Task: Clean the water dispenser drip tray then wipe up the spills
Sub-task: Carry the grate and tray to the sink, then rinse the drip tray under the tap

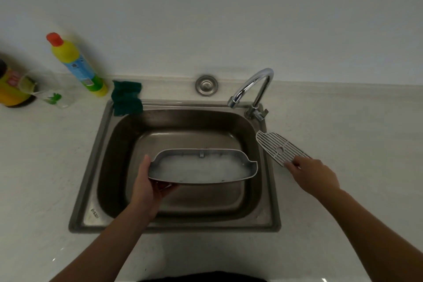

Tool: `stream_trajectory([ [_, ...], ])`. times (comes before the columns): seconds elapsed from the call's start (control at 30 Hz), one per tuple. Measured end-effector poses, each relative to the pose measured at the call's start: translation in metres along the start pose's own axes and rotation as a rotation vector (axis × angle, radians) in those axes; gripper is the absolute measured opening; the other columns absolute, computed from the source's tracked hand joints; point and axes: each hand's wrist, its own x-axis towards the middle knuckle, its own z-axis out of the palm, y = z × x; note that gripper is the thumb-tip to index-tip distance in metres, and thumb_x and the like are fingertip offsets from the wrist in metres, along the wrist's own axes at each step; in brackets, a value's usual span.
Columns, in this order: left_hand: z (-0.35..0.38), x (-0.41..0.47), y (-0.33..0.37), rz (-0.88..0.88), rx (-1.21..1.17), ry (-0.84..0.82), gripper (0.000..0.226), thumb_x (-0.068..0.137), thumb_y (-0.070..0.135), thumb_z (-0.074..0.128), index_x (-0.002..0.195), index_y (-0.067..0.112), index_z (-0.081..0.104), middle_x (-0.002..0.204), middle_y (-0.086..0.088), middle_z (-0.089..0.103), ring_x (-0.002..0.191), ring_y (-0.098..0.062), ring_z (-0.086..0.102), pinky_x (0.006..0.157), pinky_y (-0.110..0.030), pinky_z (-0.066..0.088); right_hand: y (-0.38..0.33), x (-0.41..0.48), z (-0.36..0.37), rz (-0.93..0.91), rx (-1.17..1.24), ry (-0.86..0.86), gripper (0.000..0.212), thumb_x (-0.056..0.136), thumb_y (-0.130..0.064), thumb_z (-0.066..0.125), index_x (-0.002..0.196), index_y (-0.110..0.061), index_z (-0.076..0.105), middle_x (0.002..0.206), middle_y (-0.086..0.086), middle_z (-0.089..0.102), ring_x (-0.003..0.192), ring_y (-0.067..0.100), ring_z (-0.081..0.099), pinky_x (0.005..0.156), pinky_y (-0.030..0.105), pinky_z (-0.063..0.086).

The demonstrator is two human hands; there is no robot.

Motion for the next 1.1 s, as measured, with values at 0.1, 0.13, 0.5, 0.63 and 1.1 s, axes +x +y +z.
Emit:
stream_trajectory([
  [0.1,-0.004,-0.007,-0.003,0.020,0.002,0.001,0.052,0.093,0.064,0.059,0.126,0.024,0.069,0.123,-0.016,0.073,0.114,-0.039,0.068,0.073,-0.049,0.064,0.018,-0.009,0.020,0.022,0.000,0.037,0.033,0.097,-0.056,0.057,0.075,-0.032,0.058,0.061,-0.015,0.056,0.054,0.003,0.053,0.048,0.020,0.031],
  [0.13,-0.005,-0.010,-0.004,0.024,0.000,-0.002,0.056,0.093,0.064,0.059,0.130,0.023,0.067,0.125,-0.017,0.071,0.115,-0.039,0.068,0.073,-0.049,0.064,0.021,-0.013,0.024,0.019,0.018,0.066,0.029,0.096,-0.055,0.059,0.077,-0.033,0.059,0.061,-0.017,0.054,0.053,0.001,0.052,0.048,0.020,0.031],
  [0.5,-0.003,-0.027,-0.004,0.075,0.026,-0.020,0.047,0.099,0.060,0.051,0.120,0.022,0.070,0.117,-0.015,0.075,0.109,-0.035,0.070,0.073,-0.045,0.064,-0.022,-0.041,0.011,0.037,0.507,0.135,0.024,0.101,-0.045,0.055,0.093,-0.024,0.065,0.069,-0.006,0.067,0.057,0.010,0.066,0.053,0.026,0.052],
  [0.63,-0.003,-0.028,0.003,0.103,0.039,-0.022,0.044,0.100,0.059,0.051,0.117,0.023,0.070,0.119,-0.015,0.073,0.109,-0.034,0.070,0.077,-0.047,0.061,-0.074,-0.046,0.001,0.062,0.888,-0.181,0.044,0.107,-0.052,0.038,0.097,-0.021,0.068,0.074,0.008,0.074,0.060,0.019,0.072,0.050,0.023,0.054],
  [1.1,-0.014,-0.009,0.067,0.533,0.421,0.020,0.025,0.085,0.066,0.061,0.095,0.044,0.068,0.107,0.009,0.070,0.108,-0.025,0.069,0.069,-0.030,0.064,-0.090,-0.048,0.022,0.089,0.767,-0.131,0.043,0.109,-0.032,0.042,0.086,-0.006,0.067,0.076,0.015,0.066,0.069,0.024,0.061,0.069,0.036,0.050],
])
